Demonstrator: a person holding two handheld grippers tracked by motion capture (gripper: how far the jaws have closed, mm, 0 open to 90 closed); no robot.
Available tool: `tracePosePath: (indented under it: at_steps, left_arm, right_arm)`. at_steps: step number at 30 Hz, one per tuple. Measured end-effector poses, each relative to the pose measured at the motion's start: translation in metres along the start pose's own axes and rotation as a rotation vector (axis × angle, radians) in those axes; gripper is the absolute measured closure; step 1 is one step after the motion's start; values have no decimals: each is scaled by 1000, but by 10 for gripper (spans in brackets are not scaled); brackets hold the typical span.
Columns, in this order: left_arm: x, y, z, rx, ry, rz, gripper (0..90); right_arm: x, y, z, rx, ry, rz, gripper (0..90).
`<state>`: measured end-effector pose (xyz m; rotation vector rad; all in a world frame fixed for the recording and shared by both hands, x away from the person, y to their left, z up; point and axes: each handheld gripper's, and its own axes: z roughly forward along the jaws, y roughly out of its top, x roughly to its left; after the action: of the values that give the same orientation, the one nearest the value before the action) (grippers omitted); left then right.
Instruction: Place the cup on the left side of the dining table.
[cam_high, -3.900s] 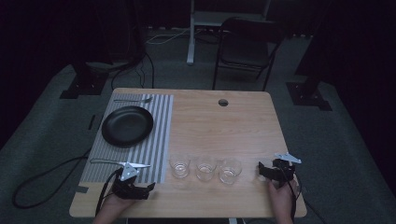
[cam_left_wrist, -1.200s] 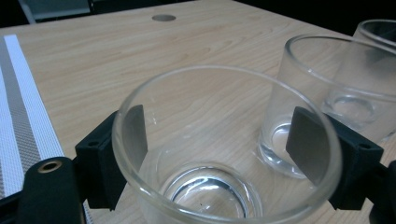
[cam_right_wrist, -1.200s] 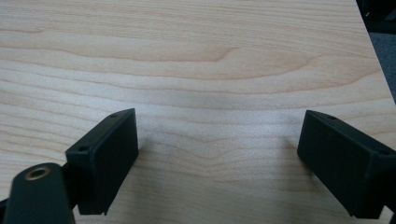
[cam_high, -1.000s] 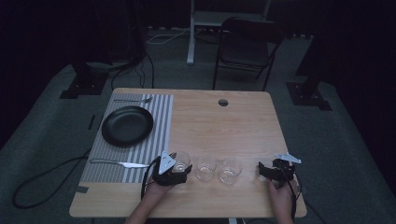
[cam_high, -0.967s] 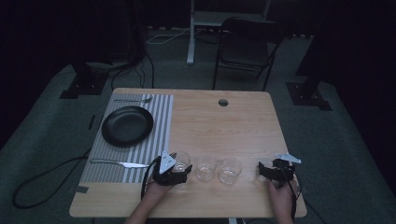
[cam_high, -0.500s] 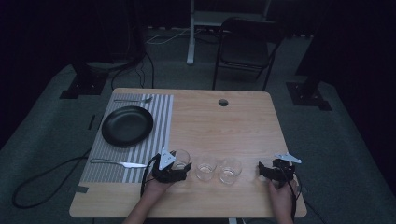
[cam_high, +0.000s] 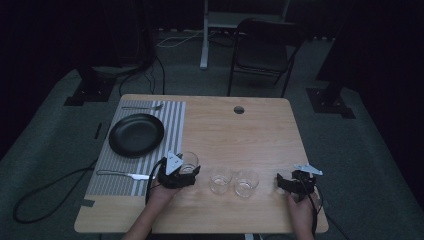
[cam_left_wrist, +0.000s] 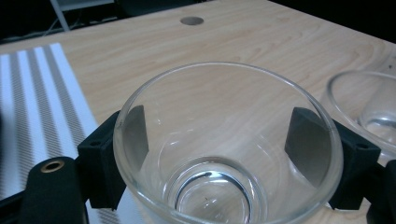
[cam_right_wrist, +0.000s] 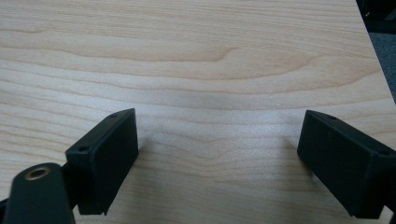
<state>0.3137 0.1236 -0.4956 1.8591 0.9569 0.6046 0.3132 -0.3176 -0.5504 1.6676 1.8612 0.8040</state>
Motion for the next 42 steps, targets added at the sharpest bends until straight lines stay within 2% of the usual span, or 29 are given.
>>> tracePosePath:
  at_steps: [7, 9, 15, 18, 21, 22, 23, 28, 34, 39, 42]
  left_arm:
    - [16, 6, -9, -14, 43, -16, 191]
    - [22, 8, -11, -13, 71, -20, 191]
    - [39, 11, -19, -16, 112, -53, 191]
    - [48, 11, -23, -15, 143, -51, 191]
    - [57, 11, -26, -7, 153, -73, 191]
    - [59, 11, -26, -3, 159, -68, 191]
    - [61, 10, -27, -2, 172, -67, 191]
    - [72, 5, -28, 15, 184, -90, 191]
    - [81, -3, -24, 38, 216, -95, 191]
    - [89, -9, -21, 55, 213, -128, 191]
    - [91, -15, -18, 70, 229, -119, 191]
  right_arm:
    - [0, 0, 0, 0, -1, -2, 119]
    - [0, 0, 0, 0, -1, -2, 119]
    - [0, 0, 0, 1, 0, -2, 119]
    - [0, 0, 0, -1, 0, -3, 119]
    - [0, 0, 0, 0, 0, -2, 119]
    - [0, 0, 0, 0, 0, -2, 119]
    - [0, 0, 0, -1, 0, -2, 119]
    - [0, 0, 0, -1, -1, -3, 119]
    - [0, 0, 0, 0, 0, -2, 119]
    - [0, 0, 0, -1, 0, -3, 119]
    - [0, 0, 0, -1, -1, -2, 119]
